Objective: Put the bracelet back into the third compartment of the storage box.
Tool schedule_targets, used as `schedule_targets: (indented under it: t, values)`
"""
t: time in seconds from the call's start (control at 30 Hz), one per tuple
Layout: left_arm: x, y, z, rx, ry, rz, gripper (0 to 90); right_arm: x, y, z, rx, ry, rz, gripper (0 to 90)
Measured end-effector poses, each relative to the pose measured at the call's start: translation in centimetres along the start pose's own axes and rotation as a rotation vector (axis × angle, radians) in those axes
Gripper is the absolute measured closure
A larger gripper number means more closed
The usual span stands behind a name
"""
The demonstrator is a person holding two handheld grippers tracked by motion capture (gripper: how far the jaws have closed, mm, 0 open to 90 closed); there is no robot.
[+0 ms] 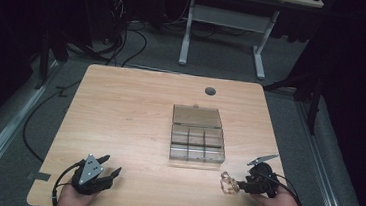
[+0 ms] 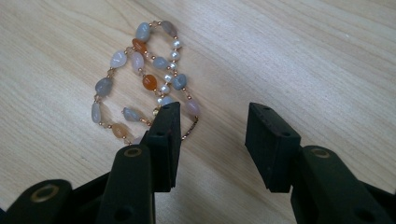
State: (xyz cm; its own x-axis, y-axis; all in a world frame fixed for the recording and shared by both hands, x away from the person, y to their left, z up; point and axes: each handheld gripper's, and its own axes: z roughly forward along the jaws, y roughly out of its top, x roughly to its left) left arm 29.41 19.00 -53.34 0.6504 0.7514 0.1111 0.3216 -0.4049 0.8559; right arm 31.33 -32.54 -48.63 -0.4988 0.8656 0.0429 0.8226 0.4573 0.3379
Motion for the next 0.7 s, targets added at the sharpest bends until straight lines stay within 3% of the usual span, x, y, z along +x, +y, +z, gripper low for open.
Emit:
schedule_targets:
  t: [0.3, 0.7]
  values:
    - [0.0, 0.0, 0.0, -0.002, -0.004, 0.000, 40.7, 1.1, 1.6, -0.1, 0.090, 0.006, -0.081, 53.6]
    - [0.0, 0.0, 0.0, -0.004, -0.008, 0.003, 40.7, 2.1, 3.4, 0.7, 0.182, 0.007, -0.136, 53.9]
